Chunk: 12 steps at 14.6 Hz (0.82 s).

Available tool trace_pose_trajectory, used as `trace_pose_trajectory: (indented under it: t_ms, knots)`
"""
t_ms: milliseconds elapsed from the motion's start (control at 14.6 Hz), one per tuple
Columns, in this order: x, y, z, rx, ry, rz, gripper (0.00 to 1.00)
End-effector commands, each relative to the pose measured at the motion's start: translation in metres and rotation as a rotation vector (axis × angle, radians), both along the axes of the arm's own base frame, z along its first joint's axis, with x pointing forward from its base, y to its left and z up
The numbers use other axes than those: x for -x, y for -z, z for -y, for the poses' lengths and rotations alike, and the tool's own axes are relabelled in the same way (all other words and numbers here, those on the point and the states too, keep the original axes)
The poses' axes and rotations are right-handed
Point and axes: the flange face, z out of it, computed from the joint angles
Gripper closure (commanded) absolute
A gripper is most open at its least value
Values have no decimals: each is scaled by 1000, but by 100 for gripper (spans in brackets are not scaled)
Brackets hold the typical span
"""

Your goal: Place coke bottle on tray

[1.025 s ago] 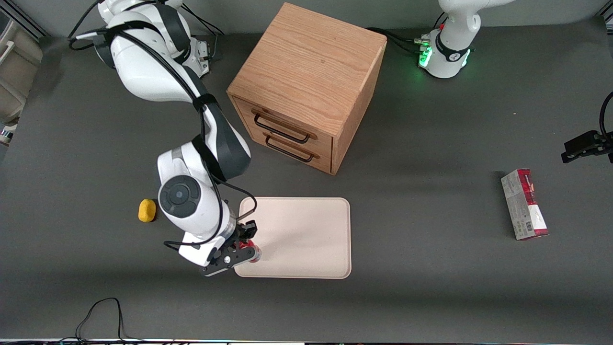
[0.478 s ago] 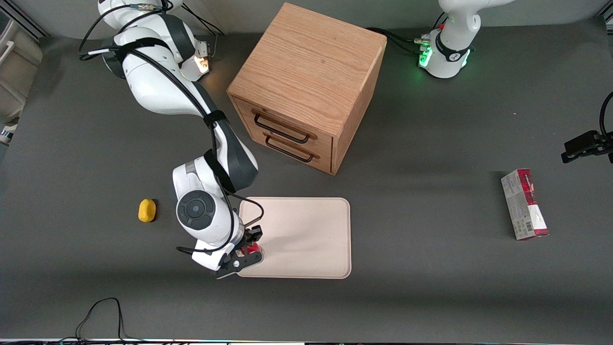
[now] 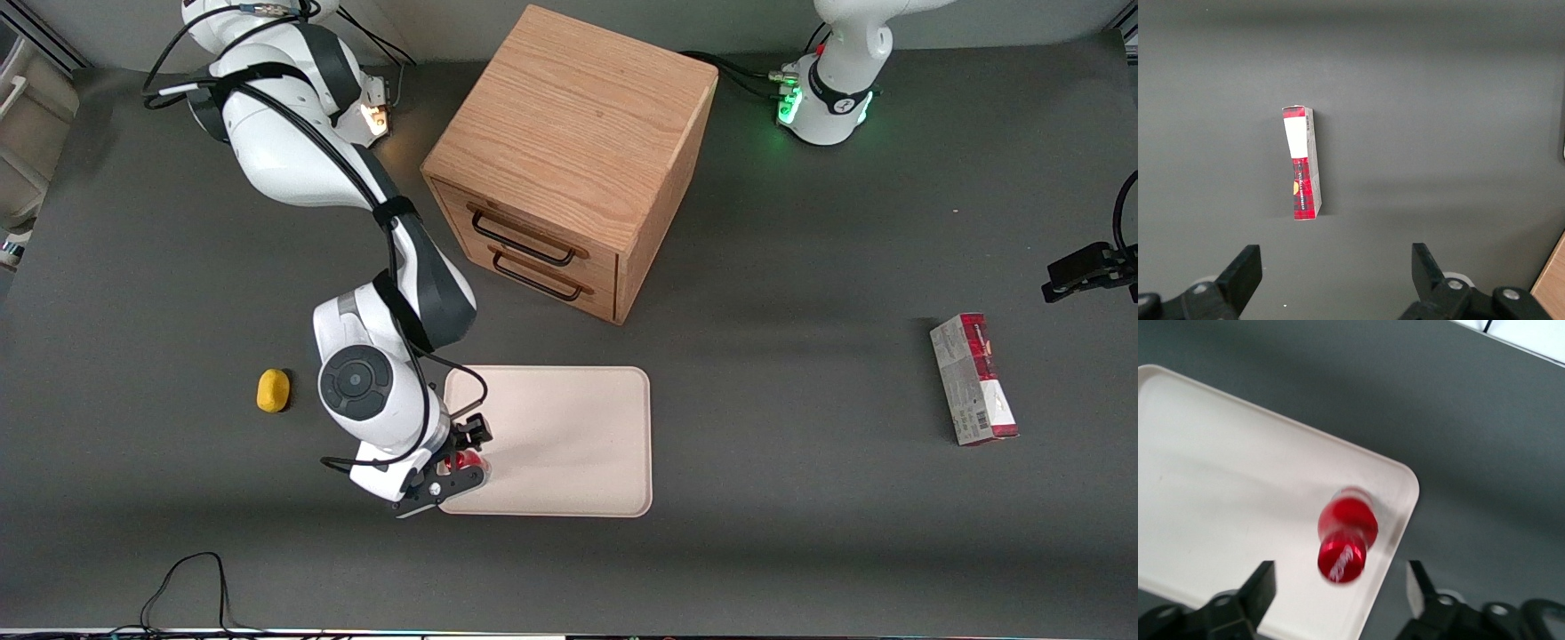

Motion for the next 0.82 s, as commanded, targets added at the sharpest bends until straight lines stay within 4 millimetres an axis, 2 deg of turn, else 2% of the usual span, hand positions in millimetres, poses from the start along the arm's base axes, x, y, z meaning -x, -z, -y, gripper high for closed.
trace_pose_trajectory:
  t_ms: [0, 205, 410, 615, 752]
  knots:
    - [19, -63, 9, 32, 21, -47, 0]
    - [47, -126, 26, 91, 26, -108, 0]
    - [74, -180, 54, 149, 41, -170, 0]
    - [98, -212, 104, 143, 83, -224, 0]
    - [120, -228, 149, 108, 122, -189, 0]
